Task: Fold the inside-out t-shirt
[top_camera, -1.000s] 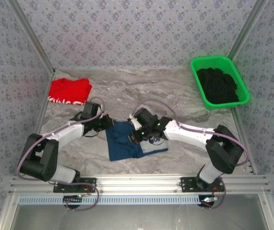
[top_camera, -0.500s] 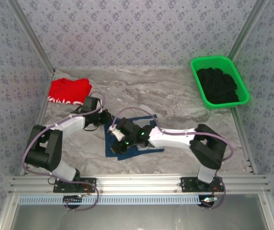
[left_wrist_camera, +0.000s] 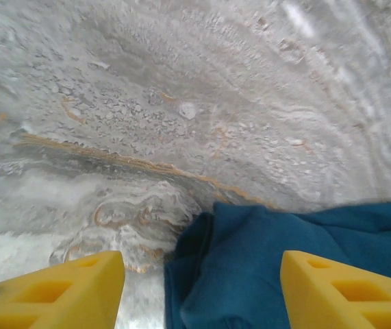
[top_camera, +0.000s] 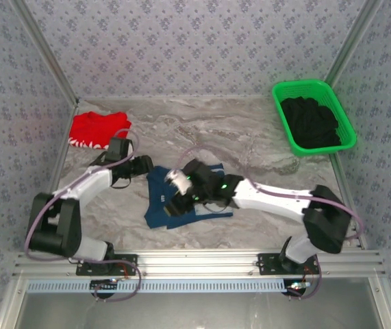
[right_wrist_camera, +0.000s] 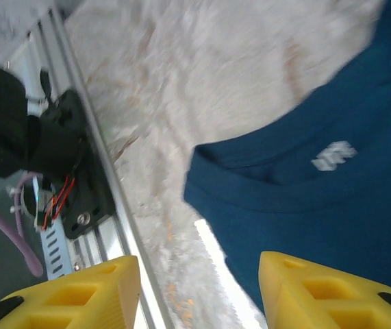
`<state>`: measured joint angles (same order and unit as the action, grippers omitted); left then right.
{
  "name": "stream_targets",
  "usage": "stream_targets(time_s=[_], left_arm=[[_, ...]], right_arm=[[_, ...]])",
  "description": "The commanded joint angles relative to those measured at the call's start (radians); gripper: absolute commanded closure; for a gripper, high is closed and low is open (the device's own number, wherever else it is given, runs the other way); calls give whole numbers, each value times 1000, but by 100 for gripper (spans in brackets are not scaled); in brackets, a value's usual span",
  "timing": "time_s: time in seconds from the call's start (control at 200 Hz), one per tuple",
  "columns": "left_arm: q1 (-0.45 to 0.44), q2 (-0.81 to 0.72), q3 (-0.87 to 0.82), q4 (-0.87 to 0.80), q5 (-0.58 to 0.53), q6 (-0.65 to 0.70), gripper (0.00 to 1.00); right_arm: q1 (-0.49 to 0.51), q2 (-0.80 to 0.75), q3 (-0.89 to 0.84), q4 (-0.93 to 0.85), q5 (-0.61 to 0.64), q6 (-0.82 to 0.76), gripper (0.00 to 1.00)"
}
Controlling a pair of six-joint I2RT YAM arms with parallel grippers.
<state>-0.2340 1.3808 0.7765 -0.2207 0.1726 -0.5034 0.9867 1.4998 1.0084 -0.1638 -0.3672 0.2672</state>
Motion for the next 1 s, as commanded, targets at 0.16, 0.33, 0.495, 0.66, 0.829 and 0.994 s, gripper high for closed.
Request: stream_targets(time_s=[0.16, 0.33, 0.495, 0.66, 0.829, 0.994], left_arm=[[-213, -185, -110, -52, 73, -144, 36], [-322, -110, -173, 62, 115, -247, 37], [-321, 5, -148, 73, 56, -209, 38], [-316, 156, 16, 46, 19, -100, 38], [-311, 430, 295, -20, 19, 29, 38], [-284, 598, 592, -80, 29, 162, 37]], right_arm=[[-300, 89, 28, -93, 116, 82, 48], [-380, 258, 133, -183, 76, 67, 50], [-459, 314, 117, -258, 58, 98, 52], [-506, 219, -41, -295, 95, 141, 53], [-405, 18, -247, -211, 72, 280, 53], [-172, -138, -305, -89, 12, 311, 51]])
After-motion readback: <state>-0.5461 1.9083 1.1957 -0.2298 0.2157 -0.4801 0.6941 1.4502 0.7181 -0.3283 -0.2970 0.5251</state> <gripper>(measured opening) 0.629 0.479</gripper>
